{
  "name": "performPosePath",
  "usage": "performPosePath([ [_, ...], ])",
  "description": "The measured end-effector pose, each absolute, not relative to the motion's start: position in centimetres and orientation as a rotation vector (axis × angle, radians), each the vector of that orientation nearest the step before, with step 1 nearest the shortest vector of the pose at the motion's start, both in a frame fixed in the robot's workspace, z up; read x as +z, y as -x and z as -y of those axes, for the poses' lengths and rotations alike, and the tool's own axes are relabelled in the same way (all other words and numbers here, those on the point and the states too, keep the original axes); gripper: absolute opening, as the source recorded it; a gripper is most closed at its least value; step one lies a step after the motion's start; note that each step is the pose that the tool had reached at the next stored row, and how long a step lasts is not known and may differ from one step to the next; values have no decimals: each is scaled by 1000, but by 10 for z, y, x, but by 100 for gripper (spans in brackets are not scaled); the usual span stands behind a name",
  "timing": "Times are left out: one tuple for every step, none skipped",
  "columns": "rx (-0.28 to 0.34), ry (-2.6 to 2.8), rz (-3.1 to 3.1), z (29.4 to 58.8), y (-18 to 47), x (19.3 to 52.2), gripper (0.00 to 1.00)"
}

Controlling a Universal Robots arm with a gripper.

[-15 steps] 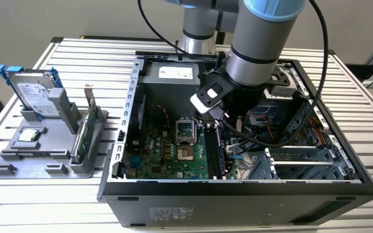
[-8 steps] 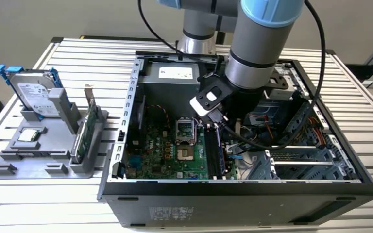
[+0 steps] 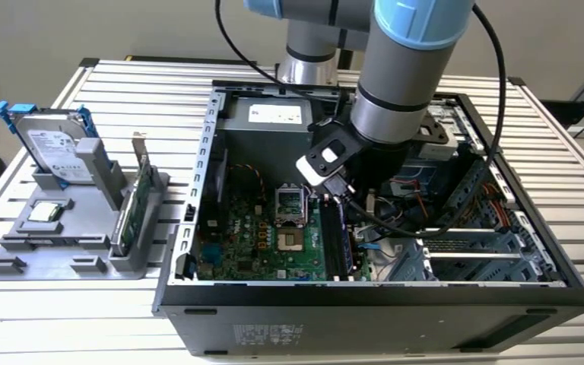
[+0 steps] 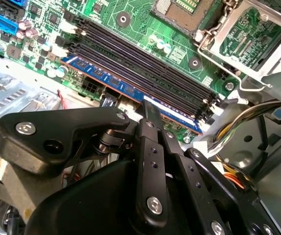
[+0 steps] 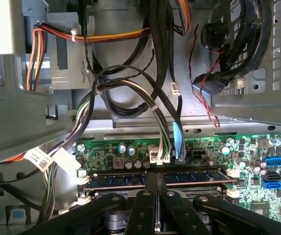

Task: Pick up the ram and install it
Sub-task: 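Press down the ram until it locks into place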

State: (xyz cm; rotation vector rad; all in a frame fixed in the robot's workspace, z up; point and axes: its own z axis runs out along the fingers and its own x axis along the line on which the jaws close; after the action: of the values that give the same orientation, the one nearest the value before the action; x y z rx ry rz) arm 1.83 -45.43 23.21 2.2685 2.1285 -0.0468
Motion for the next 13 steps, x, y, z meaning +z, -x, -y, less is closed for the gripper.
performPosePath([
  [-47, -2269, -2129, 454, -18, 231, 0],
  [-47, -2269, -2128, 454, -18, 230, 0],
  [-47, -2269, -2128, 454, -18, 230, 0],
  [-47, -2269, -2128, 454, -18, 229, 0],
  [-47, -2269, -2128, 454, -18, 228, 0],
  [-47, -2269, -2129, 454, -18, 227, 0],
  [-47, -2269, -2128, 454, -18, 227, 0],
  [-47, -2269, -2128, 454, -18, 226, 0],
  [-47, -2269, -2128, 454, -18, 226, 0],
  [-47, -2269, -2128, 454, -18, 226, 0],
  [-47, -2269, -2128, 454, -18, 226, 0],
  [-47, -2269, -2128, 454, -18, 225, 0],
  [-47, -2269, -2128, 454, -18, 225, 0],
])
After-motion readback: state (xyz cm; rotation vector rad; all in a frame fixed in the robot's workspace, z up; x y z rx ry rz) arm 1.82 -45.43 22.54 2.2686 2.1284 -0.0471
